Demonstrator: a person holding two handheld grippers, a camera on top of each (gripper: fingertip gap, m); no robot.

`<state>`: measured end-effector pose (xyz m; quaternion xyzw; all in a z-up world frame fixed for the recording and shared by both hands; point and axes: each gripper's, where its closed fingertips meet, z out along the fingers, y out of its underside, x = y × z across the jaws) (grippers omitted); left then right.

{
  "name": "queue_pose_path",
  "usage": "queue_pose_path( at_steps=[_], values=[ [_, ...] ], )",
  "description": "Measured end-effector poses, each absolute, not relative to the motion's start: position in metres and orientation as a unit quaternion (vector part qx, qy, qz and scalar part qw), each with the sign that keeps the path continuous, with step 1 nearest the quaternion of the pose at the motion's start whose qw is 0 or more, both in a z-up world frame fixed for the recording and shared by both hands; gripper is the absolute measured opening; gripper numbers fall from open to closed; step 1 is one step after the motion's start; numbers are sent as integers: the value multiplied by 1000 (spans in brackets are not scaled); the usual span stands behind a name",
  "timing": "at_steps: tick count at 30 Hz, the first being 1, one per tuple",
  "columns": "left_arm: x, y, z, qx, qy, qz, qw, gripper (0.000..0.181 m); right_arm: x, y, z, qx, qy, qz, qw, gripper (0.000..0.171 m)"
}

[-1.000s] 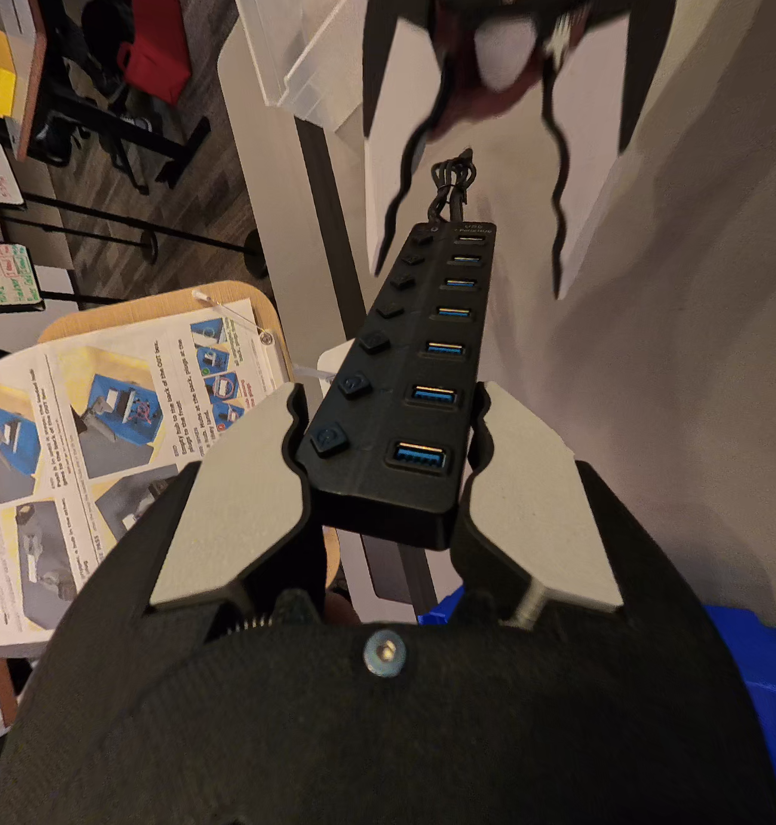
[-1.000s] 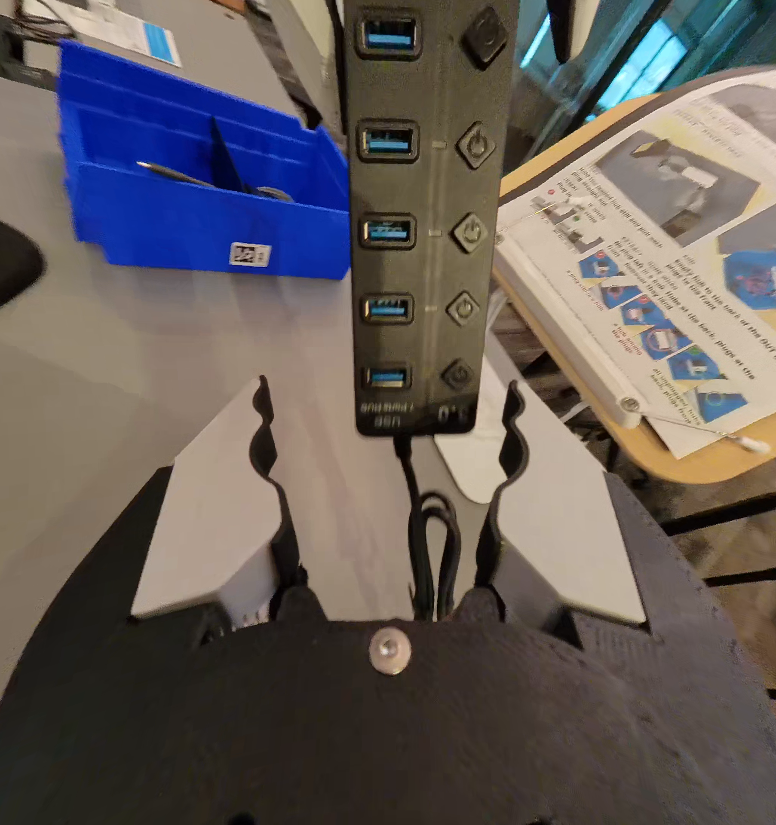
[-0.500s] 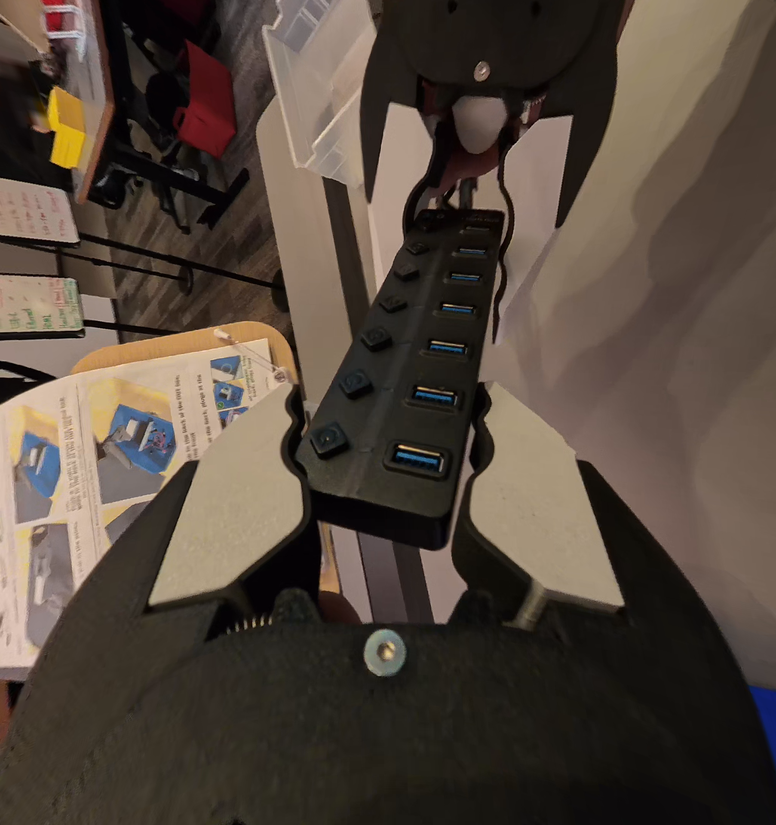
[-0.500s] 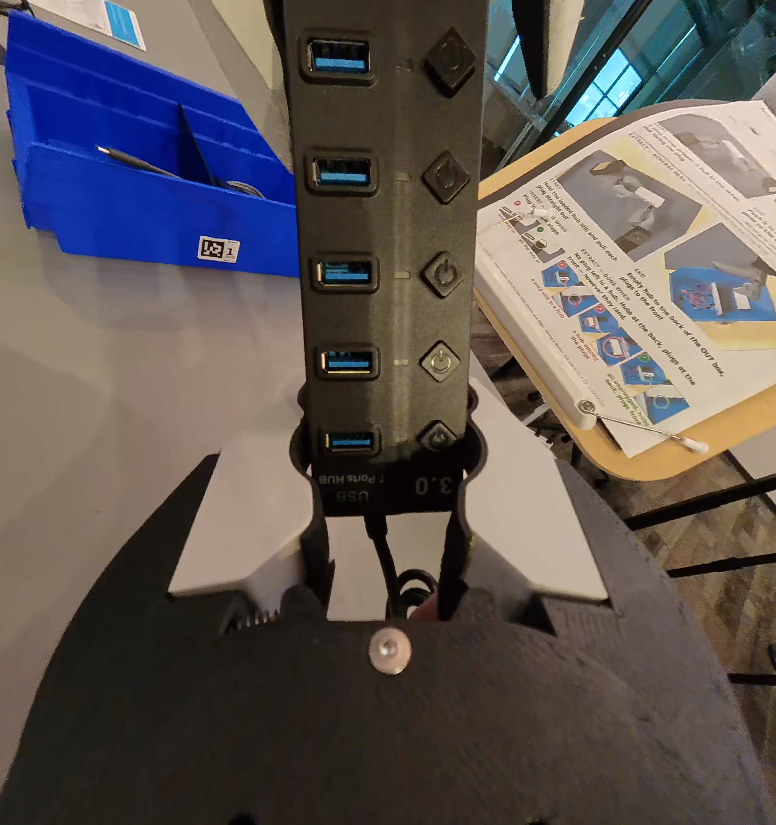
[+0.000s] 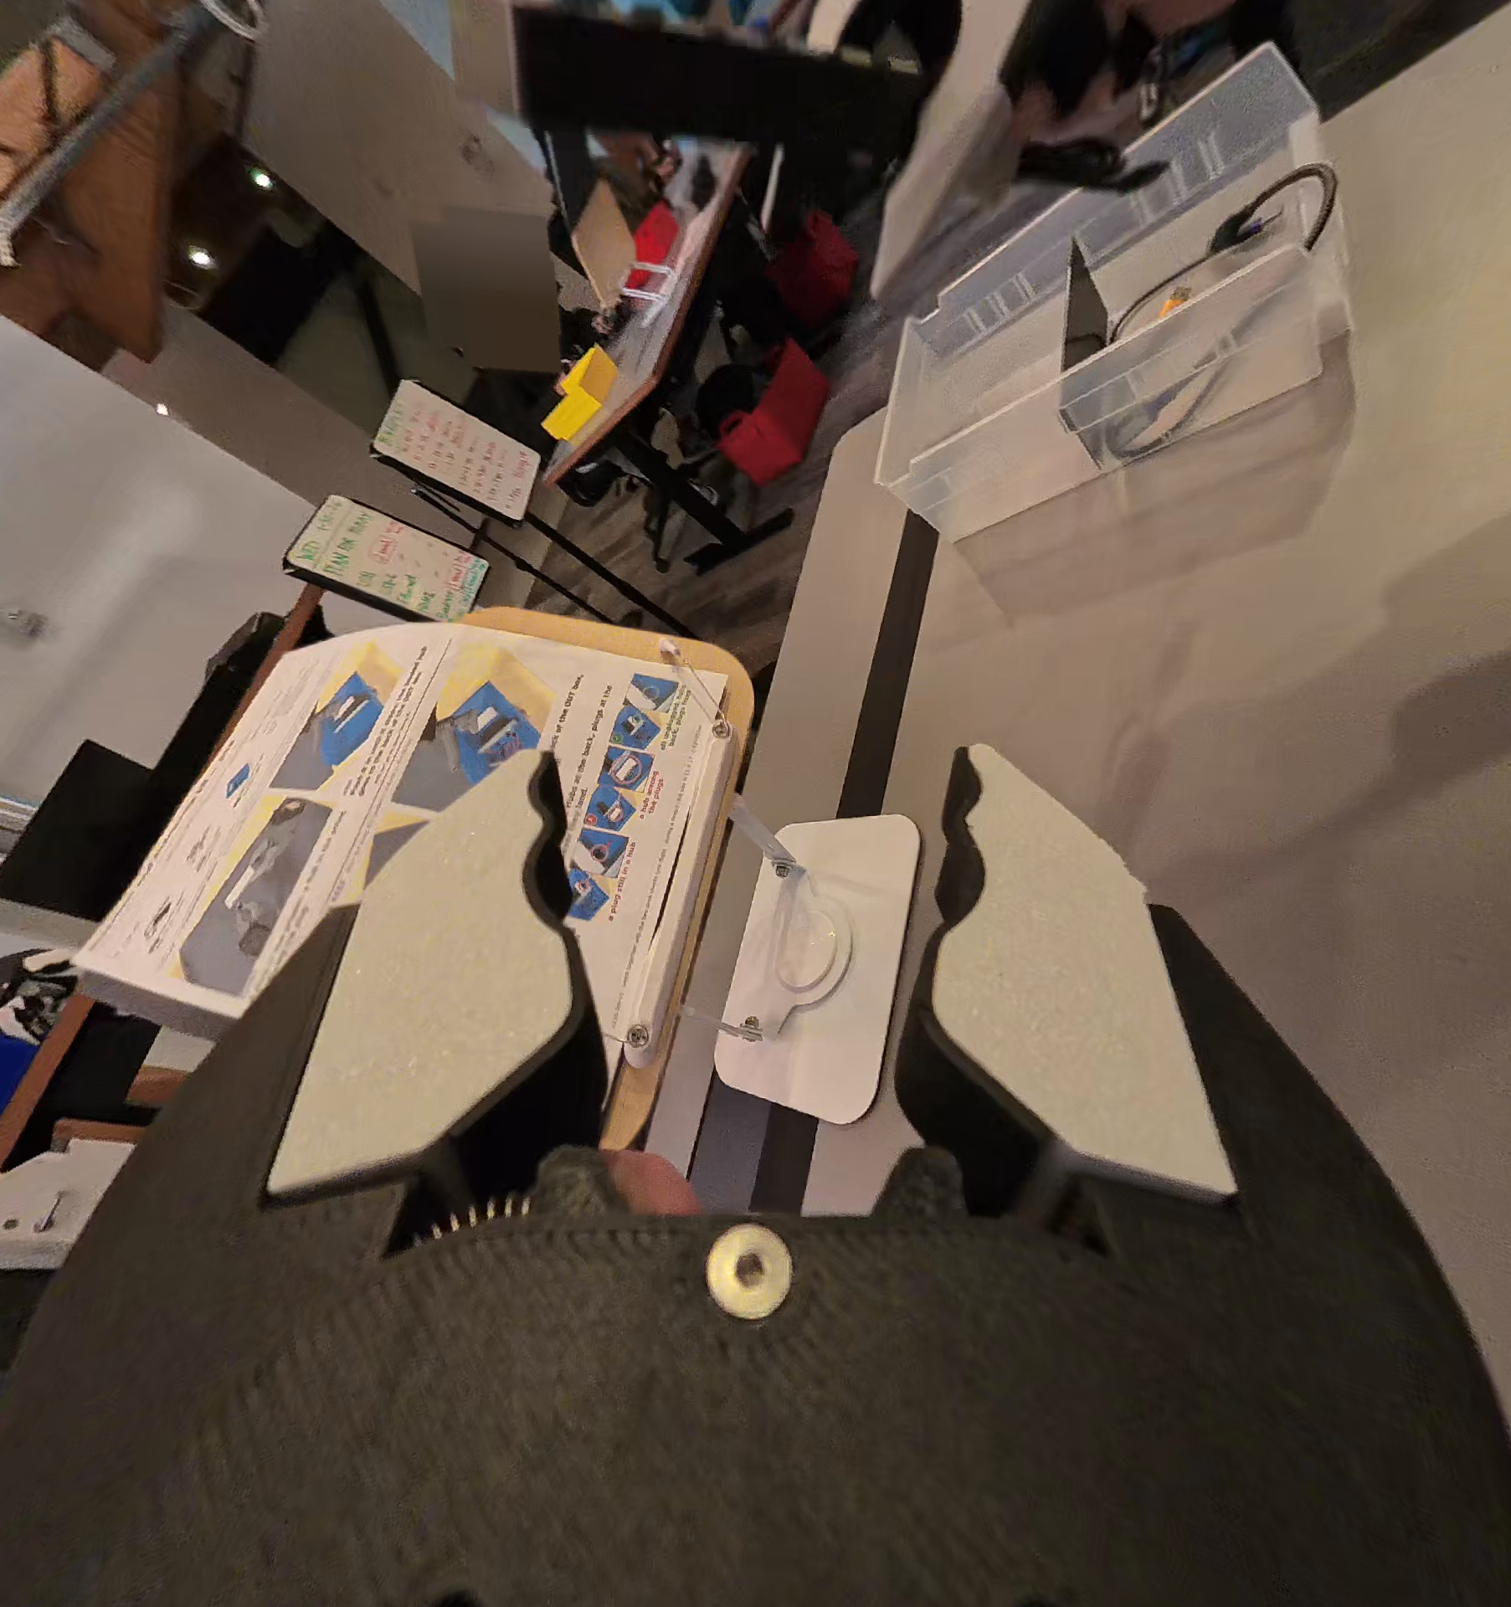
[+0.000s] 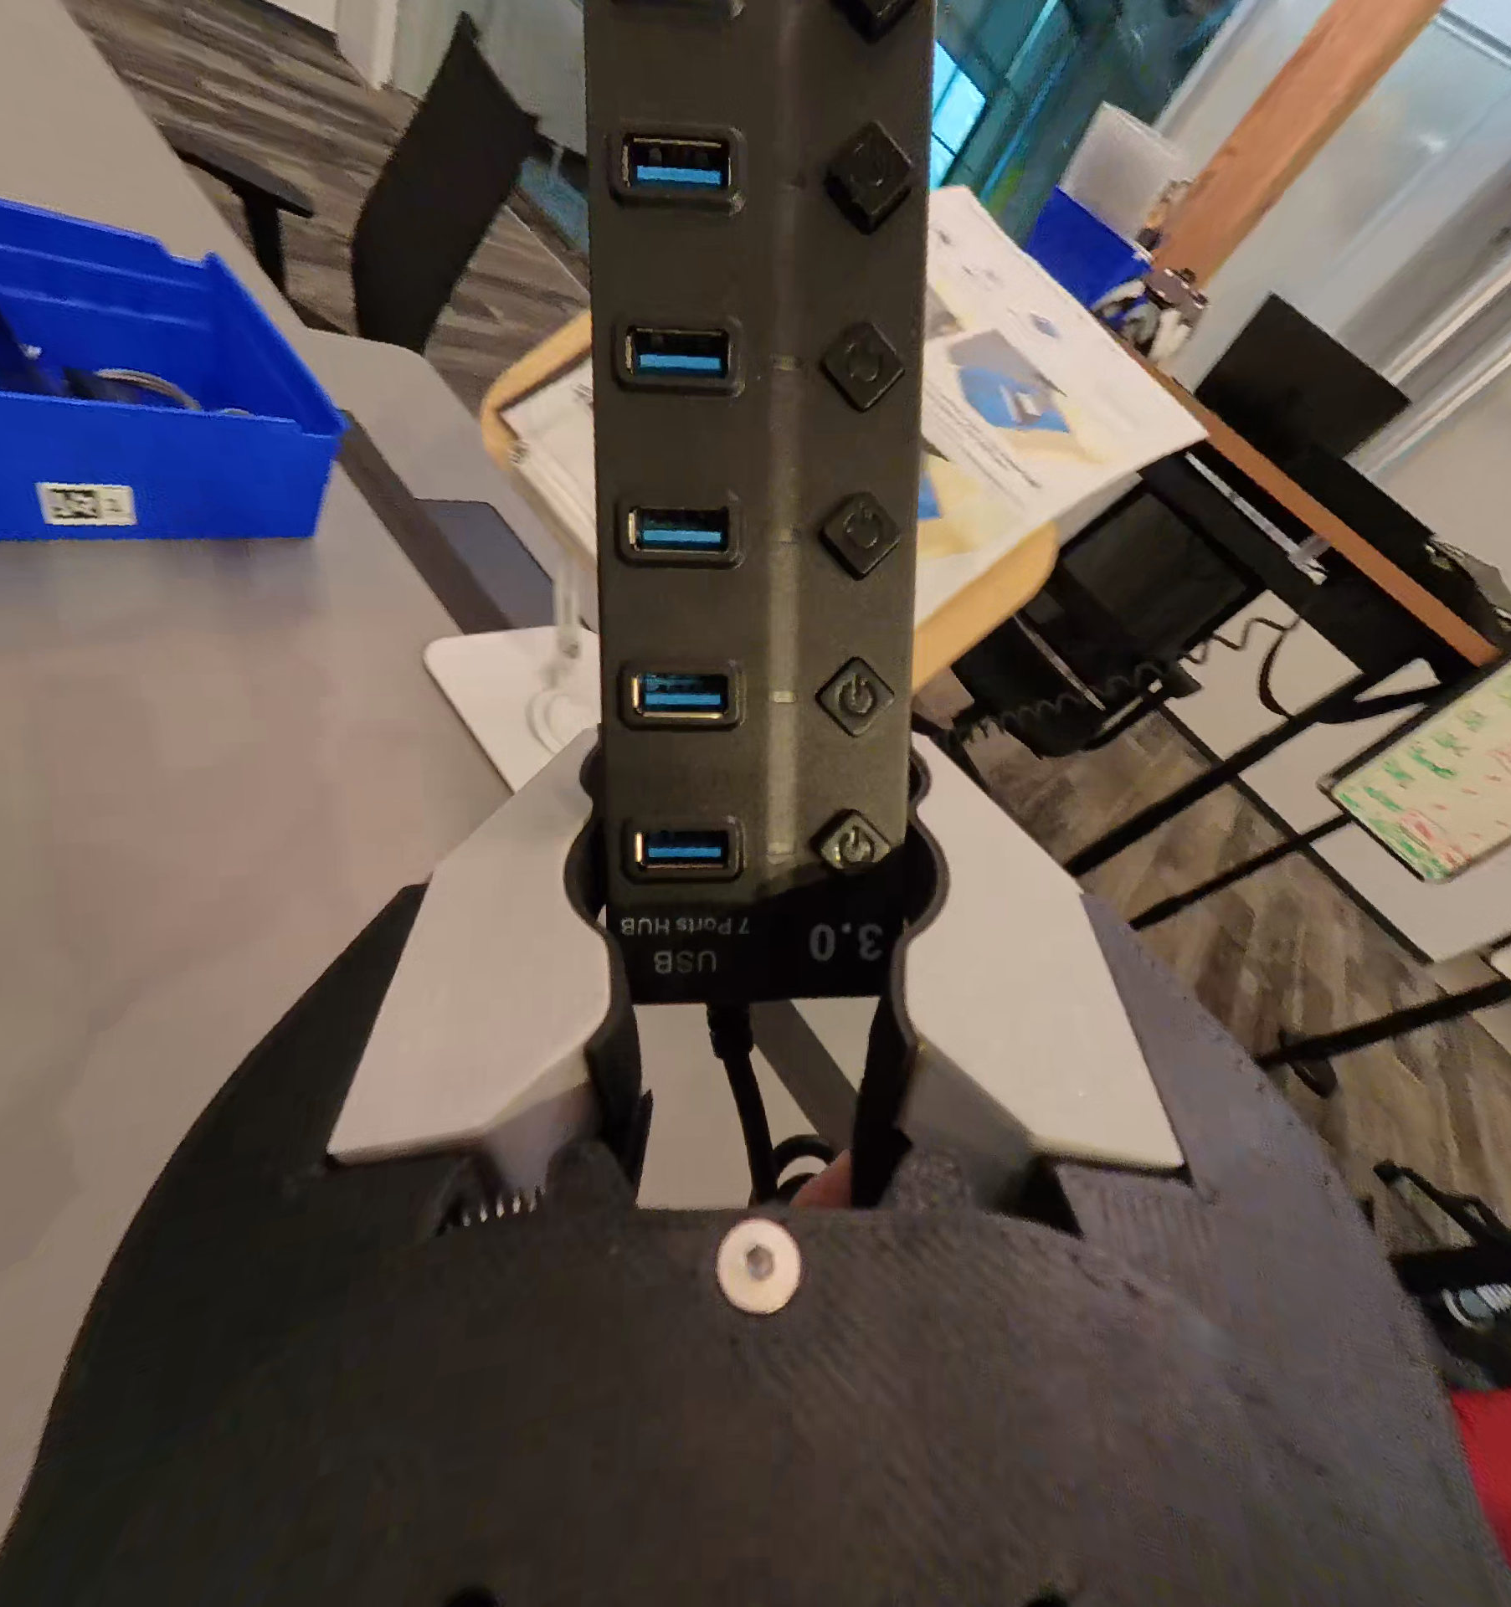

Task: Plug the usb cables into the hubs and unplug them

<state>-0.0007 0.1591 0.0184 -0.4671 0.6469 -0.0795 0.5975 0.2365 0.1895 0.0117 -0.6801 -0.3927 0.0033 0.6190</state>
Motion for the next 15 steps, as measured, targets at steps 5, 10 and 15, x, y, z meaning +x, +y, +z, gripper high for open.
queue_pose_path(
  at_steps=[5,10,15],
  values=[
    [-16,161,-13,-474,633,-67,608,81,306,210,22,-710,-362,-33,603,61],
    [-24,160,-24,-469,613,-87,630,77,371,229,8,-744,-356,-99,557,61],
    [-30,172,-34,-479,615,-73,622,77,427,229,-18,-756,-413,-194,470,61]
  ],
)
